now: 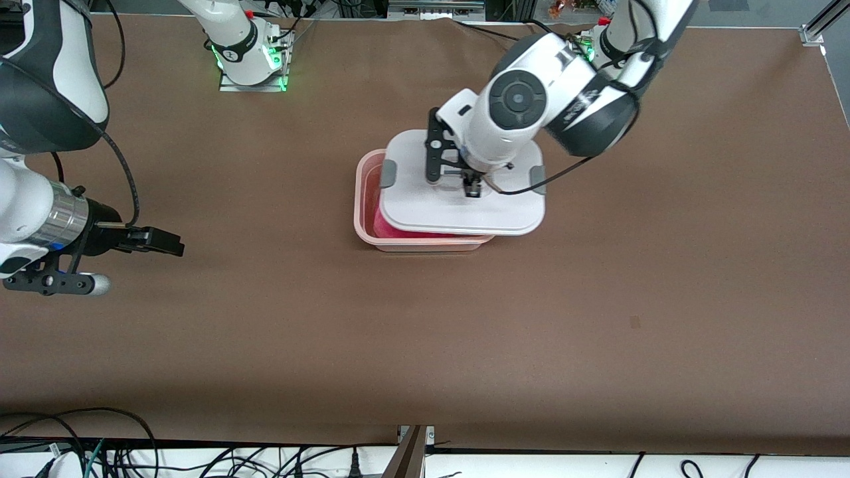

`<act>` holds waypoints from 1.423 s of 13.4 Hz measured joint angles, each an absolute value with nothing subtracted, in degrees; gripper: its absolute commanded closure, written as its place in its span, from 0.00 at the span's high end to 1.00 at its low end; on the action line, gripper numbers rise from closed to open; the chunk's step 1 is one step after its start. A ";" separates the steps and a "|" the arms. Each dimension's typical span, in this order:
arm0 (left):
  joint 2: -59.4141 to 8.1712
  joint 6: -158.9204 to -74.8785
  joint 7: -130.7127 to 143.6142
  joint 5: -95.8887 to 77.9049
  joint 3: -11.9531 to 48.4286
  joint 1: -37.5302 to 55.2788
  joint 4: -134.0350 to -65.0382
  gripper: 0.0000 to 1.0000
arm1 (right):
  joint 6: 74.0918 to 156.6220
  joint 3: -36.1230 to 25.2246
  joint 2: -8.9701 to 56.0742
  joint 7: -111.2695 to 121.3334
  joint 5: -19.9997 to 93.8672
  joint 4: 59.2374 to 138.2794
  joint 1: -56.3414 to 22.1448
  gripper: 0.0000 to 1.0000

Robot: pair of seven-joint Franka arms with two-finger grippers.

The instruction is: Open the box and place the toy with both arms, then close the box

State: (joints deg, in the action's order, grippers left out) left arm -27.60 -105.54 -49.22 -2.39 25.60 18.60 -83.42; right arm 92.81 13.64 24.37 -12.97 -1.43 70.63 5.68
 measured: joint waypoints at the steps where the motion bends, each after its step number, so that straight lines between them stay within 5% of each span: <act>1: -28.70 -107.39 -47.82 -2.39 25.60 19.66 -83.41 0.00 | 93.05 12.55 21.88 -13.24 -1.41 72.97 5.72 1.00; 8: -32.32 -109.23 -43.75 -2.39 24.62 22.45 -83.34 0.00 | 87.71 5.42 6.60 -12.88 -1.32 85.76 4.80 1.00; 12: -32.75 -111.55 -43.76 -2.39 24.38 22.15 -83.30 0.00 | 86.53 -3.47 5.71 -5.76 -0.32 86.63 0.57 1.00; 19: -34.21 -113.22 -43.73 -2.39 24.42 22.50 -83.31 0.00 | 86.73 -3.81 7.15 -5.37 -0.30 86.82 -0.49 1.00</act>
